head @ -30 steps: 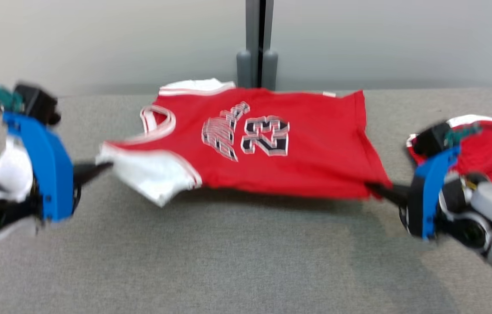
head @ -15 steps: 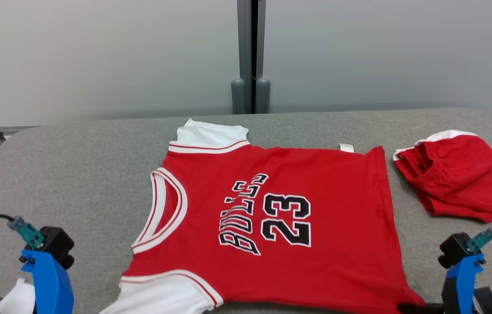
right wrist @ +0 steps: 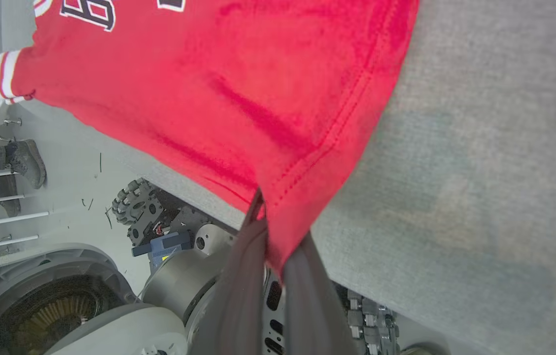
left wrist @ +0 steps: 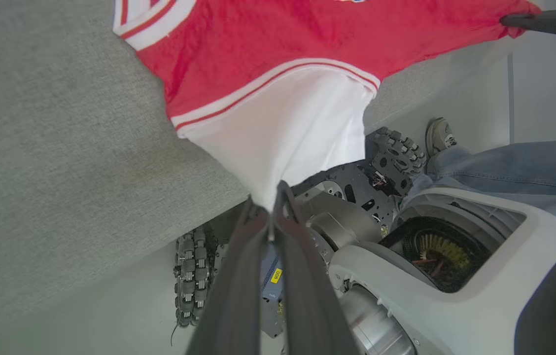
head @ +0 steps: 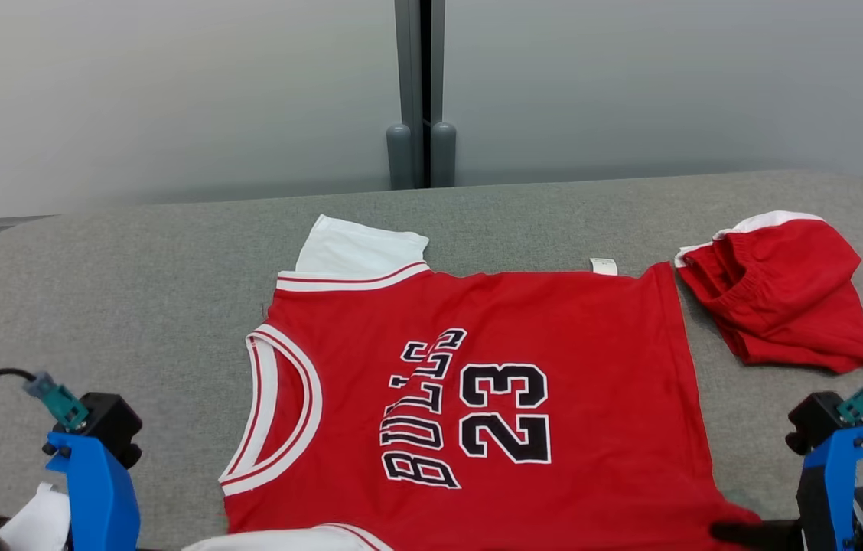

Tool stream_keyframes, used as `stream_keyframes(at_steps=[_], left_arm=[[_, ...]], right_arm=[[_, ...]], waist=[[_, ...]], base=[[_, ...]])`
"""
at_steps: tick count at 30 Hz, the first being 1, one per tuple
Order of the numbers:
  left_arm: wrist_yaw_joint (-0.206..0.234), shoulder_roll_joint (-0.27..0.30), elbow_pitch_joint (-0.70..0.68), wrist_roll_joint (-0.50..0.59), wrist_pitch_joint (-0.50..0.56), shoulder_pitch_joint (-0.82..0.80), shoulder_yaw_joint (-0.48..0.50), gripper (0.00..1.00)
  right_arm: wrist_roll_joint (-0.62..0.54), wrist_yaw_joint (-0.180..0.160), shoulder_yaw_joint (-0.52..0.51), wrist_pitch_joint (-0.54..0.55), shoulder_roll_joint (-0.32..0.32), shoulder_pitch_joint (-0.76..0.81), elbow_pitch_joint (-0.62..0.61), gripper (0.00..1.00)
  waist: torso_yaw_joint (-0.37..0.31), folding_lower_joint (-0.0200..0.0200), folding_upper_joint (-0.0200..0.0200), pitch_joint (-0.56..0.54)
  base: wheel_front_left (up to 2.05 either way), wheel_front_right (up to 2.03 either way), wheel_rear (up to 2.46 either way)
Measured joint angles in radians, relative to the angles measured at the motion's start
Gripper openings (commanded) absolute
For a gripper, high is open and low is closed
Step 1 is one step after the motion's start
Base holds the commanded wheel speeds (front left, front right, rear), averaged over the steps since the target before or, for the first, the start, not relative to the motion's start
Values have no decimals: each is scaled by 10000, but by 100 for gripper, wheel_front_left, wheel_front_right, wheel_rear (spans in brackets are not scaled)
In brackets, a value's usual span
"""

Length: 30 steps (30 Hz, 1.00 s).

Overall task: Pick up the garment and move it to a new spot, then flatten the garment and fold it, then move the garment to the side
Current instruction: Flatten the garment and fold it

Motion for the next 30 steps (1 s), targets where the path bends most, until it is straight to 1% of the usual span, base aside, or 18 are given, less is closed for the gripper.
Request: stream_keyframes(at_steps=[5, 9, 12, 14, 15, 17, 22, 23, 24, 26, 27, 28, 29, 30], left_arm=[[56, -525, 750, 111, 554, -663, 157, 0], [52, -1141, 1641, 311, 968, -1257, 221, 0], [-48, -1747, 2410, 430, 1058, -1691, 318, 0], [-107, -2190, 2963, 589, 1145, -1926, 309, 0], [-155, -2389, 3266, 675, 1154, -2043, 305, 0], [-240, -2780, 3885, 909, 1133, -2310, 305, 0], [-665, -3563, 5221, 1273, 932, -2753, 328, 0], [-754, -3689, 5453, 1294, 892, -2817, 343, 0], [-832, -3816, 5666, 1333, 846, -2858, 362, 0], [-993, -4019, 6125, 1350, 709, -2889, 389, 0], [-1078, -4126, 6328, 1363, 606, -2894, 410, 0], [-1158, -4236, 6521, 1407, 497, -2903, 435, 6], [-1225, -4337, 6715, 1430, 454, -2923, 433, 52], [-1287, -4426, 6878, 1450, 382, -2929, 433, 93]], right_arm=[[205, 0, -215, 253, 196, -530, 278, 0], [472, 0, -426, 382, 500, -963, 805, 0], [723, 0, -648, 362, 819, -1212, 1273, 0], [805, 0, -679, 391, 993, -1338, 1634, 13], [838, 0, -679, 451, 1116, -1403, 1814, 16], [857, 0, -686, 527, 1411, -1552, 2134, 14], [853, 0, -796, 566, 2025, -1945, 2723, 4], [853, 0, -819, 570, 2121, -2000, 2801, 5], [853, 0, -844, 573, 2209, -2041, 2874, 12], [857, 0, -920, 560, 2376, -2131, 3051, 32], [859, 0, -968, 548, 2437, -2161, 3126, 50], [882, 0, -1009, 512, 2491, -2176, 3200, 98], [915, 0, -1043, 464, 2550, -2183, 3277, 100], [915, 0, -1089, 395, 2600, -2188, 3375, 100]], waist=[[-146, 1, 1, 217], [-275, 1, 2, 430], [-354, 1, 1, 586], [-386, 1, 1, 704], [-418, 0, 1, 775], [-482, 2, 2, 906], [-623, 1, 2, 1204], [-645, 2, 3, 1247], [-663, 2, 3, 1284], [-694, 1, 3, 1341], [-704, 1, 2, 1364], [-710, 1, 2, 1379], [-715, 1, 2, 1380], [-719, 1, 3, 1376]], base=[[0, 0, 0], [0, 0, 0], [0, 0, 0], [0, 0, 0], [0, 0, 0], [0, 0, 0], [0, 0, 0], [0, 0, 0], [0, 0, 0], [0, 0, 0], [0, 0, 0], [0, 0, 0], [0, 0, 0], [0, 0, 0]])
